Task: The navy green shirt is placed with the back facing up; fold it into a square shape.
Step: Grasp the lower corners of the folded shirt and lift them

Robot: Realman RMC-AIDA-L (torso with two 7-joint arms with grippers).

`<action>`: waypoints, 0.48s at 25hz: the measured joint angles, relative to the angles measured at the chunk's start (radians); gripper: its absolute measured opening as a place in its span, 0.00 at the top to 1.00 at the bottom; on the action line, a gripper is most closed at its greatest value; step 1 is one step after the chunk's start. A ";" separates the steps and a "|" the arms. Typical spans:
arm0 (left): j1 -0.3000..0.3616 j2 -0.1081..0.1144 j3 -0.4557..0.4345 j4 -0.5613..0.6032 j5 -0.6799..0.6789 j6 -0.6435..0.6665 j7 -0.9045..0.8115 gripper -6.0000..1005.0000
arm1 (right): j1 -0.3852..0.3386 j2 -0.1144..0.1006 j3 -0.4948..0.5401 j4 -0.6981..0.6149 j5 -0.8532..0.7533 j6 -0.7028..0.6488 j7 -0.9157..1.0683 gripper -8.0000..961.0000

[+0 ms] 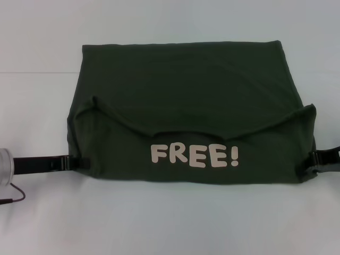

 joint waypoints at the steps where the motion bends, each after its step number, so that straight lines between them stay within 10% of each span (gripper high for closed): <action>1: 0.000 0.006 0.000 0.002 0.000 0.024 -0.002 0.96 | 0.000 -0.002 0.007 -0.002 0.001 -0.016 -0.007 0.94; 12: 0.002 0.051 -0.006 0.054 0.141 0.206 -0.156 0.96 | -0.007 -0.043 0.006 -0.011 -0.005 -0.280 -0.113 0.94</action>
